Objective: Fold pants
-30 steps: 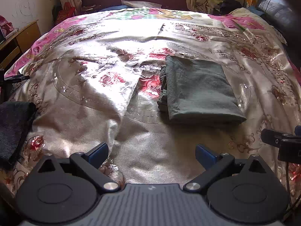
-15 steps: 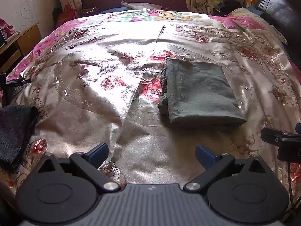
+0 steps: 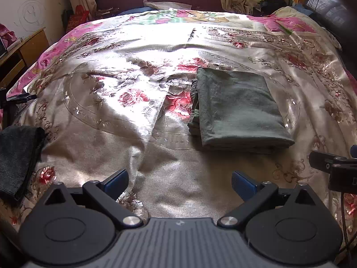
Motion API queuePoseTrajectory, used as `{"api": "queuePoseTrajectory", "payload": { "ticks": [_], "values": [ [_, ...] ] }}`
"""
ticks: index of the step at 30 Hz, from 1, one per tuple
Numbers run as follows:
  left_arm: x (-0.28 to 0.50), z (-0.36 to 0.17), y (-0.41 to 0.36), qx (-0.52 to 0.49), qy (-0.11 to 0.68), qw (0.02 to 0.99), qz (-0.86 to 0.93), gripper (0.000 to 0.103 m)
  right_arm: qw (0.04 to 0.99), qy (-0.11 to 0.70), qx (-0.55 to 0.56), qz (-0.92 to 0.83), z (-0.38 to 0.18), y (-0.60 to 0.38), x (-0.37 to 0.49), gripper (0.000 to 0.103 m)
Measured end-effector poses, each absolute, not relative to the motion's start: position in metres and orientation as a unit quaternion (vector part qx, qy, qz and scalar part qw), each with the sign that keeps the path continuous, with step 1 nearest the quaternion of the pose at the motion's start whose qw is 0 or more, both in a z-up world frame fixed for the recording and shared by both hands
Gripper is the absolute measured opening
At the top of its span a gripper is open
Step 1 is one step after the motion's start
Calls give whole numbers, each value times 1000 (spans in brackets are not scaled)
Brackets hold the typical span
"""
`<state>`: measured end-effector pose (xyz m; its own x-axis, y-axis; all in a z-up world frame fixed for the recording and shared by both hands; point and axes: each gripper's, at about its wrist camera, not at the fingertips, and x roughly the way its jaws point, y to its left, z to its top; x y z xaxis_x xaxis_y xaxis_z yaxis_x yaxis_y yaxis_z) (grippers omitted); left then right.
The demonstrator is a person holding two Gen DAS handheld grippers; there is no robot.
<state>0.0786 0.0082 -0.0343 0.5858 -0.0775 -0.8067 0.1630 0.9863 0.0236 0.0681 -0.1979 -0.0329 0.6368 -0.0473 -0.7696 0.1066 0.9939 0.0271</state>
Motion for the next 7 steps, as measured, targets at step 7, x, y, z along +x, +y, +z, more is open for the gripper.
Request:
{"api": "queuePoseTrajectory", "payload": {
  "ticks": [7],
  "values": [
    [84,-39,5,51,458,885,-69,103,903,427,38,-41,-37,-200,71,101]
  ]
}}
